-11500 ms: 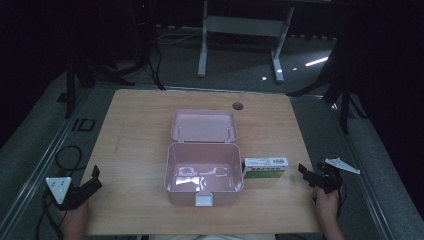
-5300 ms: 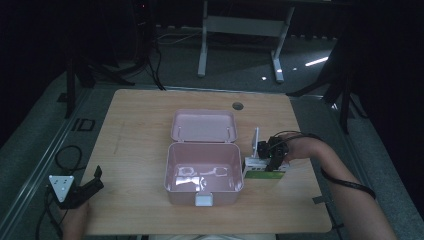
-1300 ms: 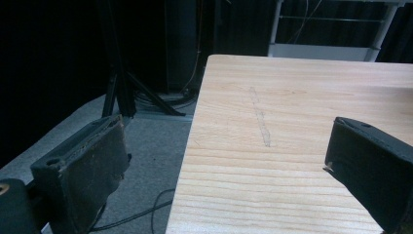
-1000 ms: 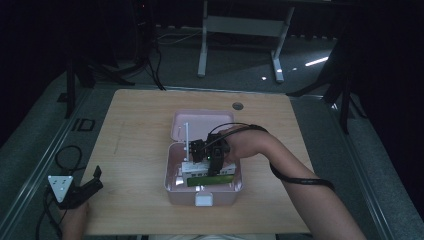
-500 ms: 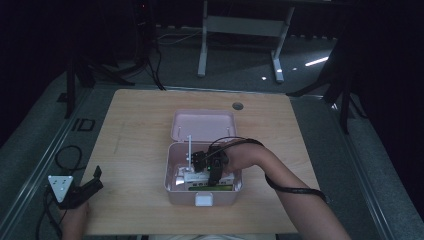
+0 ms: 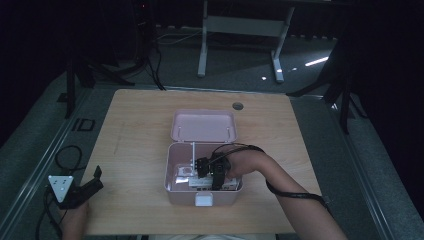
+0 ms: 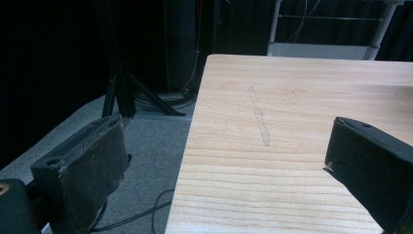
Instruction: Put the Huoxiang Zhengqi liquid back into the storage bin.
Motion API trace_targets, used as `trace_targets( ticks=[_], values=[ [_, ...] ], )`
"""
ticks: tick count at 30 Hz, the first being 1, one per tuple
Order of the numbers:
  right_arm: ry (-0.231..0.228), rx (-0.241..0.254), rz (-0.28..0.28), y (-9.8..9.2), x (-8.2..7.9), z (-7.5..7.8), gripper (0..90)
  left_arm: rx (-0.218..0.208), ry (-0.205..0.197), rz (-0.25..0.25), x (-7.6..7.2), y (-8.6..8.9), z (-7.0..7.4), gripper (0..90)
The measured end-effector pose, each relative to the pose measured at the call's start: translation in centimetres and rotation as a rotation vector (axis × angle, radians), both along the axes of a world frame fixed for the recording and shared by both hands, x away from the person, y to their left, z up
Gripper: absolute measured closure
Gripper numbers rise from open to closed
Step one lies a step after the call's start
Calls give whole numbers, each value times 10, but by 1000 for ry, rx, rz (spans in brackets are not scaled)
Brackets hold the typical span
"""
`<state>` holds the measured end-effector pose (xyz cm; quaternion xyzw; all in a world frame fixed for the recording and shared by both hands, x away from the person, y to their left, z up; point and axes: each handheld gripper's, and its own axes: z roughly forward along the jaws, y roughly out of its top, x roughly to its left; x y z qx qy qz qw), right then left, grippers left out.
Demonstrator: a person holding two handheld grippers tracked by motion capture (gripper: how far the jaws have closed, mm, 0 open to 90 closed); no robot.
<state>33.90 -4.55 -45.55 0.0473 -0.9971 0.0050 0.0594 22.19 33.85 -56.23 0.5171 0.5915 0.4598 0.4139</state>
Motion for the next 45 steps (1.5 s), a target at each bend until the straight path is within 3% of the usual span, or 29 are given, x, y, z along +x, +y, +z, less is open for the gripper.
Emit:
trace_targets(
  ticks=[6, 11, 16, 18, 20, 22, 26, 30, 31, 32, 34, 40, 45],
  values=[
    [6, 6, -14, -2, -1, 0, 603, 2, 2, 0, 0, 0, 0, 21],
    [20, 16, -28, -3, 0, 8, 489, 1, 1, 0, 0, 0, 0, 21],
    [-43, 93, -38, -8, 3, 32, 355, 2, 2, -1, 0, 0, 0, 21],
    [-49, 152, -52, -13, 5, 43, 277, 2, 1, -2, 0, 0, 0, 21],
    [-41, 177, -55, -16, 6, 48, 245, 3, 2, -2, 0, 0, 0, 21],
    [-58, 243, -62, -23, 9, 57, 182, 4, 3, -2, 0, 0, 0, 21],
    [-73, 299, -78, -39, 17, 67, 138, 3, 2, -1, 0, 0, 0, 21],
    [-98, 317, -89, -51, 19, 71, 138, 2, 2, 0, 0, 0, 0, 21],
    [-136, 334, -99, -61, 19, 75, 138, 3, 1, 0, 0, 0, 0, 21],
    [-130, 344, -108, -66, 20, 77, 138, 5, 2, 0, 0, 0, 0, 21],
    [-161, 367, -126, -78, 22, 80, 137, 5, 1, 0, 0, 0, 0, 21],
    [-227, 450, -201, -109, 30, 83, 133, 7, 4, 1, 0, -1, 0, 21],
    [-255, 475, -258, -134, 38, 76, 134, 6, 4, 1, 0, 0, 0, 21]
  ],
)
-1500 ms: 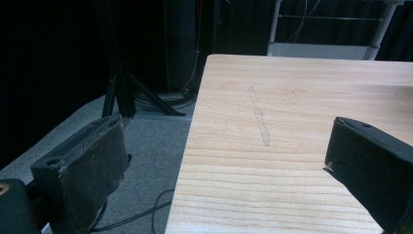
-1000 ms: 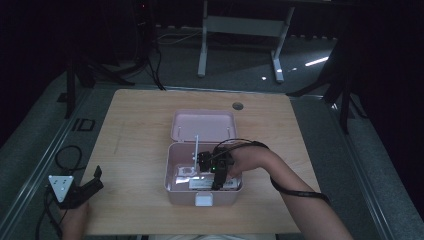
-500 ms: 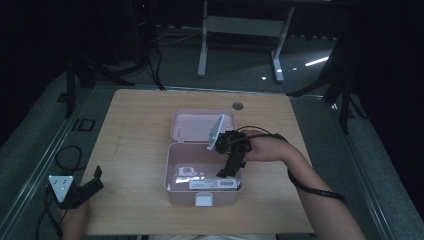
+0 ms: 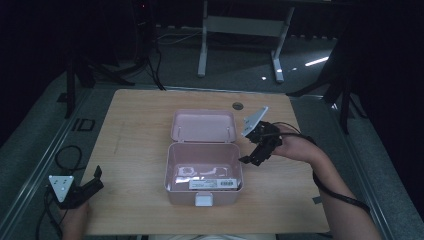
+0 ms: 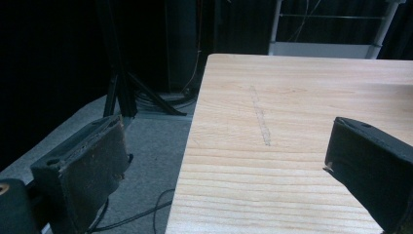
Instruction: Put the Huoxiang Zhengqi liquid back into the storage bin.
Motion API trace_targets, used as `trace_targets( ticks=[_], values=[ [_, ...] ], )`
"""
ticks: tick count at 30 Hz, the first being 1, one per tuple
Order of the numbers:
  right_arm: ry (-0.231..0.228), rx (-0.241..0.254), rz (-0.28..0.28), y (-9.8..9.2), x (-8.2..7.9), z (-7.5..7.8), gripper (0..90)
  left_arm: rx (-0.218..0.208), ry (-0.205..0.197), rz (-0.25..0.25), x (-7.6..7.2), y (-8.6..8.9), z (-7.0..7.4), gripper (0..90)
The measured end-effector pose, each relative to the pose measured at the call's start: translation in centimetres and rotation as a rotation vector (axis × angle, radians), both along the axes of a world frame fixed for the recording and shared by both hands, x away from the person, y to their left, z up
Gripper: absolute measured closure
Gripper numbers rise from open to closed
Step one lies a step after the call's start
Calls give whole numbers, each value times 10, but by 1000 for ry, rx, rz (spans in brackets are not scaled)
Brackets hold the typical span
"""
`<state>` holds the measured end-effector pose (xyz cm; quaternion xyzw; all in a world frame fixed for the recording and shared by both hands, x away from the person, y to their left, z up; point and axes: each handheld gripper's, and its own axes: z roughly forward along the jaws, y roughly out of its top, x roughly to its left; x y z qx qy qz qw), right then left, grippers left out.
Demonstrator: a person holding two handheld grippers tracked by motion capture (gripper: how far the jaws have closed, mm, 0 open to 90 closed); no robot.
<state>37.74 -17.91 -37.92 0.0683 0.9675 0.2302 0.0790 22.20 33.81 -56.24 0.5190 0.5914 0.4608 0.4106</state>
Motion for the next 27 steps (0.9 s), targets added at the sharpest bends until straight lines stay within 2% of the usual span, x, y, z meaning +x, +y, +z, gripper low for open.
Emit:
trace_targets(
  ticks=[4, 9, 11, 15, 17, 18, 19, 20, 22, 26, 27],
  values=[
    [3, 21, -47, -14, 7, -11, 133, 0, 0, -1, 0, 0, 0, 21],
    [36, 49, -123, -29, 18, -35, 126, 0, 0, -2, 0, 0, 0, 21],
    [9, 56, -153, -33, 20, -44, 126, 1, 1, -2, 0, 0, 0, 21],
    [23, 94, -204, -41, 27, -62, 124, 2, 1, -2, 0, 0, 0, 21],
    [5, 113, -244, -45, 30, -72, 124, 2, 1, -3, 0, 0, 0, 21],
    [5, 113, -244, -45, 30, -72, 124, 2, 1, -3, 0, 0, 0, 21],
    [-12, 132, -281, -49, 33, -81, 123, 2, 1, -3, 0, 0, 0, 21],
    [-30, 144, -295, -50, 34, -85, 123, 2, 1, -4, 0, 0, 0, 21],
    [-28, 178, -338, -54, 36, -94, 121, 2, 1, -3, 0, 0, 0, 21],
    [-45, 221, -383, -57, 38, -108, 120, 3, 1, -4, 0, 0, 0, 21],
    [-66, 231, -395, -57, 38, -112, 120, 3, 2, -4, 0, -1, 0, 21]
  ],
)
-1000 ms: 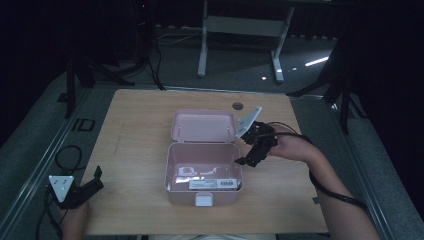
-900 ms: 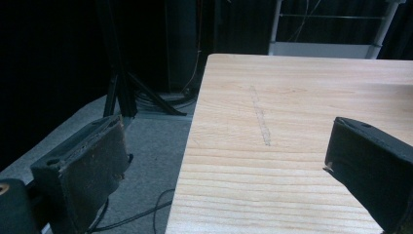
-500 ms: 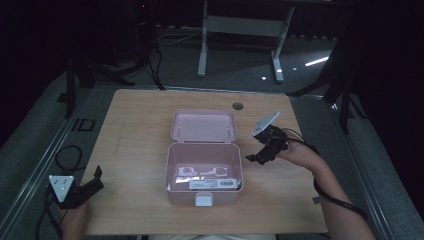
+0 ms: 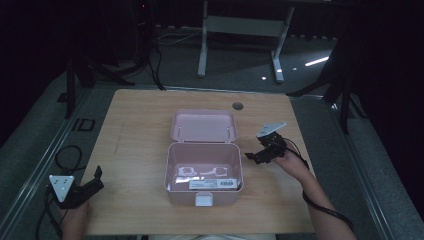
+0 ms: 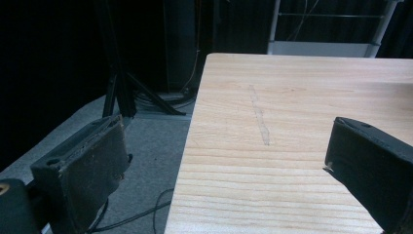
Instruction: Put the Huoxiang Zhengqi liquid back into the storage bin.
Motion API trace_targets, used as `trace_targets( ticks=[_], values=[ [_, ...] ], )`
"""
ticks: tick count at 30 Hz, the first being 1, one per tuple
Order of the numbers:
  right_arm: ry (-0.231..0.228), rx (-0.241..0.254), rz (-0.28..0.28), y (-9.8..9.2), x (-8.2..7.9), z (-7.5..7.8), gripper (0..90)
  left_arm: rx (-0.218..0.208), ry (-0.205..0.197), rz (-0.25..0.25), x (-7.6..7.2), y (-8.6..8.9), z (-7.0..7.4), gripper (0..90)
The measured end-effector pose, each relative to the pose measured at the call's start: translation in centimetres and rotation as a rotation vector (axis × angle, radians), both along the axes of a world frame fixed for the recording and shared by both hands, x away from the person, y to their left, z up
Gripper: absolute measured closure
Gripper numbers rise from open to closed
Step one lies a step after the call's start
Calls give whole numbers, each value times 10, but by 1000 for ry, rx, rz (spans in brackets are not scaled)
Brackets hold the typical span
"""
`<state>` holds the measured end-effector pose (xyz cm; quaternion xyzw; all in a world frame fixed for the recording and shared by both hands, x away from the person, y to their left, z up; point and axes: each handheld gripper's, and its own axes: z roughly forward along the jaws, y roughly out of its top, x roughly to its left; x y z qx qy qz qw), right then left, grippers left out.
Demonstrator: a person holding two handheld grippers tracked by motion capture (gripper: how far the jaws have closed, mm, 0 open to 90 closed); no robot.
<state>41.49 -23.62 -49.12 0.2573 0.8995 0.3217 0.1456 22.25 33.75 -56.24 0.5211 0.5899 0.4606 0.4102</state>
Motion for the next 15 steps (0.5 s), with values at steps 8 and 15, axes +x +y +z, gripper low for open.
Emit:
trace_targets(
  ticks=[8, 15],
  values=[
    [-27, 18, -67, -3, 1, -30, 119, 0, 0, -1, 0, 0, 0, 21],
    [-101, 120, -185, -13, 0, -44, 118, 0, -1, -2, 0, 0, 0, 21]
  ],
)
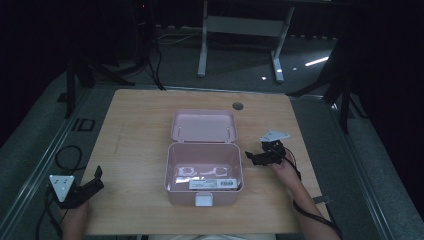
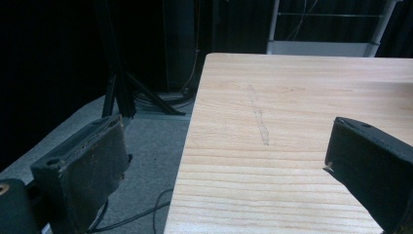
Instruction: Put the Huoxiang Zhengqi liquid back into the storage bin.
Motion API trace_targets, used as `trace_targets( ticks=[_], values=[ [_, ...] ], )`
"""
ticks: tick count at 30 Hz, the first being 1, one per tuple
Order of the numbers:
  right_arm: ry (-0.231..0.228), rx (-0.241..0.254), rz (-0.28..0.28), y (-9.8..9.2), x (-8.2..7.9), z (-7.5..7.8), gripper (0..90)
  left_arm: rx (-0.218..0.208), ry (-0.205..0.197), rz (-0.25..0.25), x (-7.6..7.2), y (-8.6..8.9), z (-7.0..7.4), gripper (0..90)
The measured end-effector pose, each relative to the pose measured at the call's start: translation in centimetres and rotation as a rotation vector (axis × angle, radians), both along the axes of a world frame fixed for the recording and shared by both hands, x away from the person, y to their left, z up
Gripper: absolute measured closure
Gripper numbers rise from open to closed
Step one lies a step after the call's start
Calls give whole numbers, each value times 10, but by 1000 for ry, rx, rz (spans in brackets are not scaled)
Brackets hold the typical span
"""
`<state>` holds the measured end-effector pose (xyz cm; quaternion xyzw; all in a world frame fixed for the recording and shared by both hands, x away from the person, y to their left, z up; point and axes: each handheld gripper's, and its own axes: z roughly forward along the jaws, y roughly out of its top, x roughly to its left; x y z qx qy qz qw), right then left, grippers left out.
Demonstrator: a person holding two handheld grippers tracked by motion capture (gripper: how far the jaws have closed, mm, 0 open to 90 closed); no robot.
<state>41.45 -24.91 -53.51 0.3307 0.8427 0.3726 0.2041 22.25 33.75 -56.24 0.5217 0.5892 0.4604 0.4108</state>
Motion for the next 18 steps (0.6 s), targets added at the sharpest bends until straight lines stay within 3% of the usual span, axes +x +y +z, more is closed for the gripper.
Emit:
trace_targets(
  ticks=[5, 18],
  values=[
    [-49, 50, -103, -15, 0, -1, 119, 0, 0, 1, 0, 0, 0, 21],
    [-39, 77, -221, -60, -9, -8, 119, 0, -1, 3, 0, 0, 0, 21]
  ],
)
